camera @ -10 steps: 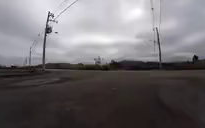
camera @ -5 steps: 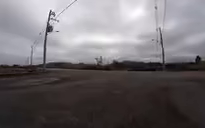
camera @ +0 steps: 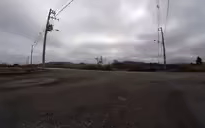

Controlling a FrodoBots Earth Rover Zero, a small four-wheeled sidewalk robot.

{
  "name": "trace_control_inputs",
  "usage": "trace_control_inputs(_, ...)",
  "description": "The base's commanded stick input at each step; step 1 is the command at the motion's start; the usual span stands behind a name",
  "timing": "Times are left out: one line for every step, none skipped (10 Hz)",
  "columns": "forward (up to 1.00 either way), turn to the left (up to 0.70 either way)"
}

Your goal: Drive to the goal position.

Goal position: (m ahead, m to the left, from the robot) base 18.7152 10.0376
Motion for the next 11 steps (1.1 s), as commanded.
trace_control_inputs(0.70,0.00)
trace_control_inputs(0.70,0.00)
trace_control_inputs(0.70,0.00)
trace_control_inputs(0.70,0.00)
trace_control_inputs(0.70,0.00)
trace_control_inputs(0.70,0.00)
trace_control_inputs(0.70,0.00)
trace_control_inputs(0.70,0.00)
trace_control_inputs(0.70,0.00)
trace_control_inputs(0.70,0.00)
trace_control_inputs(0.70,0.00)
